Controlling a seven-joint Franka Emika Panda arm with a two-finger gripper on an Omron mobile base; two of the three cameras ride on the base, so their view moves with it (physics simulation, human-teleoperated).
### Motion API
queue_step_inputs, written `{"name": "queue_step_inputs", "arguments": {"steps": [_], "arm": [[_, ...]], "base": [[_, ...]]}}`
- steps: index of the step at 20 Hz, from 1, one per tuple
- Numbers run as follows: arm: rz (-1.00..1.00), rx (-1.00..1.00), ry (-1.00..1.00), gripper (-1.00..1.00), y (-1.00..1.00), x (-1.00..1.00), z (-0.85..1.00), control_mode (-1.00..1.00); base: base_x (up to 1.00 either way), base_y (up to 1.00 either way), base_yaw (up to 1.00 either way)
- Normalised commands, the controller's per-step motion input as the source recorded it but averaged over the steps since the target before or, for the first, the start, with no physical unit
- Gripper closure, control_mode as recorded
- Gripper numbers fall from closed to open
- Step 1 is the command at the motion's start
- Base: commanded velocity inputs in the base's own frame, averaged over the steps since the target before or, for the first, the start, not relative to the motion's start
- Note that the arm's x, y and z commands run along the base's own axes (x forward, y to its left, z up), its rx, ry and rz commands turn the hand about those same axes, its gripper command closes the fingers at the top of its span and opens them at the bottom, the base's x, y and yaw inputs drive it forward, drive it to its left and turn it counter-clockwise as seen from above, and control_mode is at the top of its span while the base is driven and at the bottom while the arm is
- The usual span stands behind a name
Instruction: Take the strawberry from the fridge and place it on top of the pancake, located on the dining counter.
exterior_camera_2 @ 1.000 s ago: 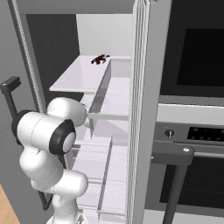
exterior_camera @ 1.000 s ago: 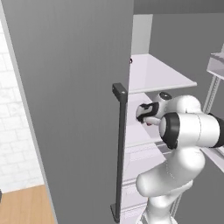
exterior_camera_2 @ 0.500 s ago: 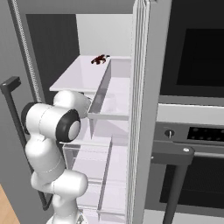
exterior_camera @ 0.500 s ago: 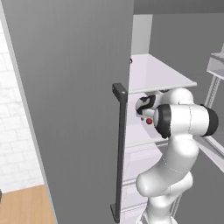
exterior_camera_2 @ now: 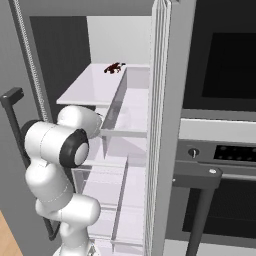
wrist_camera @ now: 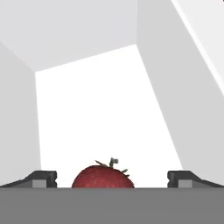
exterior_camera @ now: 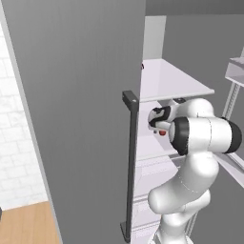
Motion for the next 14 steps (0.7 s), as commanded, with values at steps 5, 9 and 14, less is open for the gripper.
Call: {"name": "queue_step_inputs", "arguments": {"steps": [5,9,14], "arm": [[0.00,0.00,0.00,1.00,0.07,0.08,-0.28,-1.00],[0.00,0.05,0.00,1.00,0.02,-0.08,-0.33,-1.00],[0.00,0.03,0.00,1.00,0.31,-0.31,-0.07,-1.00]], "base": [[0.00,0.00,0.00],[0.00,0.00,0.00],[0.00,0.00,0.00]]}}
